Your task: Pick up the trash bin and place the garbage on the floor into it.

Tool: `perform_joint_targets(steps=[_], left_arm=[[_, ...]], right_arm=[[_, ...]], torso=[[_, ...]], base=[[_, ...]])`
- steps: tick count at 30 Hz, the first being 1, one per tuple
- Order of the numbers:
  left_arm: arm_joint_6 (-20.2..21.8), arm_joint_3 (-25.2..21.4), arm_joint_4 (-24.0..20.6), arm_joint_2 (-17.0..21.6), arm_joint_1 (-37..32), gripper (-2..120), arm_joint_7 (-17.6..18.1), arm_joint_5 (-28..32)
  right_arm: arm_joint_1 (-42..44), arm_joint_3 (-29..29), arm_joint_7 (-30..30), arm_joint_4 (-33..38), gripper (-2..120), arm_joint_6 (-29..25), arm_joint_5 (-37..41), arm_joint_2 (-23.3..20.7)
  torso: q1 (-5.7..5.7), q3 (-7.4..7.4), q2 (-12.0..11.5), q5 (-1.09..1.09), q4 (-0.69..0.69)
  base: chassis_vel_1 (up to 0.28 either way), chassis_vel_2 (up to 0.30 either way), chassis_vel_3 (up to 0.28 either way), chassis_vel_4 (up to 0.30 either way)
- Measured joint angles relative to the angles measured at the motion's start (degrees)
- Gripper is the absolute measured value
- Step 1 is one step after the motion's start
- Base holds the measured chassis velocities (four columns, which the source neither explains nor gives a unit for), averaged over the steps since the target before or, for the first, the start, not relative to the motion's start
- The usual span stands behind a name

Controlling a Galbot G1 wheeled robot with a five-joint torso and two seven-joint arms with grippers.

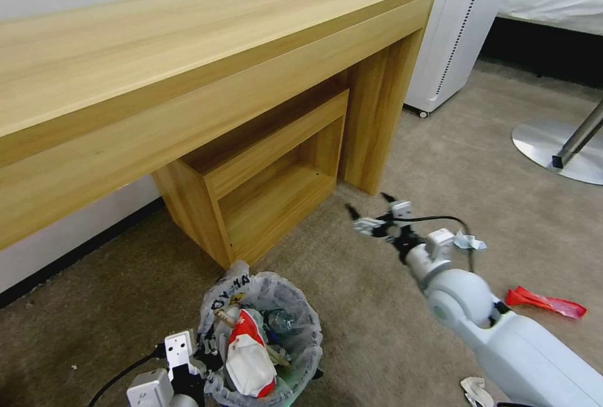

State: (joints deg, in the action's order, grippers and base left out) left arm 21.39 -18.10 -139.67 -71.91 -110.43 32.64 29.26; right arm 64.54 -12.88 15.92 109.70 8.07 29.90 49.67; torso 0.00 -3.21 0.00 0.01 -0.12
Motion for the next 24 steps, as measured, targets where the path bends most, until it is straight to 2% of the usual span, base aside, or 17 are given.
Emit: perform_joint_targets(steps=[1, 4, 5, 7, 9, 10, 13, 18, 21, 24], left_arm=[[0.0, 0.0, 0.0, 0.0, 0.0, 0, 0.0, 0.0], [0.0, 0.6, -0.1, 1.1, 0.5, 0, -0.2, 0.3], [0.0, 0.6, -0.1, 1.1, 0.5, 0, -0.2, 0.3], [-0.1, 0.8, -0.5, 2.3, 1.0, 0, -0.1, 1.0], [-0.1, 1.2, -0.5, 3.4, 1.0, 0, -0.1, 1.1], [-0.1, 1.2, -0.5, 3.4, 1.0, 0, -0.1, 1.1], [-0.2, 2.5, -0.2, 4.2, 1.5, 0, -0.1, 1.1], [-0.2, 4.3, 0.2, 4.3, 1.9, 0, -0.4, 0.5], [-0.2, 5.5, 0.6, 5.1, 2.3, 0, -0.5, 0.3], [-0.2, 5.7, 0.7, 5.7, 2.7, 0, -0.5, 0.5]], right_arm=[[0.0, 0.0, 0.0, 0.0, 100, 0.0, 0.0, 0.0], [6.9, -8.1, 7.0, 1.4, 100, 4.0, -3.8, 2.5], [6.9, -8.1, 7.0, 1.4, 100, 4.0, -3.8, 2.5], [12.6, -13.8, 9.2, 2.4, 100, 4.7, -6.1, 4.3], [16.4, -18.4, 9.2, 2.4, 100, 3.5, -10.1, 6.0], [16.4, -18.4, 9.2, 2.4, 100, 3.5, -10.1, 6.0], [20.2, -24.0, 9.3, 2.4, 100, 1.9, -15.5, 9.1], [22.4, -28.6, 11.4, 3.8, 100, 2.9, -17.7, 12.9], [24.2, -33.1, 12.4, 4.8, 100, 3.4, -18.9, 17.5], [24.8, -35.2, 12.8, 5.1, 100, 3.5, -19.3, 19.0]], torso=[[0.0, 0.0, 0.0, 0.0, 0.0], [0.0, 0.0, 0.0, 0.0, 0.0], [0.0, 0.0, 0.0, 0.0, 0.0], [0.0, 0.01, 0.0, 0.01, -0.02], [0.0, 0.0, 0.0, -0.01, -0.03], [0.0, 0.0, 0.0, -0.01, -0.03], [0.0, 0.01, 0.0, 0.0, -0.01], [0.0, 0.01, 0.0, -0.01, -0.01], [0.0, 0.01, 0.0, 0.0, -0.01], [0.0, 0.01, 0.0, -0.01, -0.01]], base=[[0.0, 0.0, 0.0, 0.0], [0.0, 0.0, 0.0, 0.0], [0.0, 0.0, 0.0, 0.0], [0.0, 0.0, 0.0, 0.0], [0.0, 0.0, 0.0, 0.0], [0.0, 0.0, 0.0, 0.0], [0.0, 0.0, 0.0, 0.0], [0.0, 0.0, 0.0, 0.0], [0.0, 0.0, 0.0, 0.0], [0.0, 0.0, 0.0, 0.0]])
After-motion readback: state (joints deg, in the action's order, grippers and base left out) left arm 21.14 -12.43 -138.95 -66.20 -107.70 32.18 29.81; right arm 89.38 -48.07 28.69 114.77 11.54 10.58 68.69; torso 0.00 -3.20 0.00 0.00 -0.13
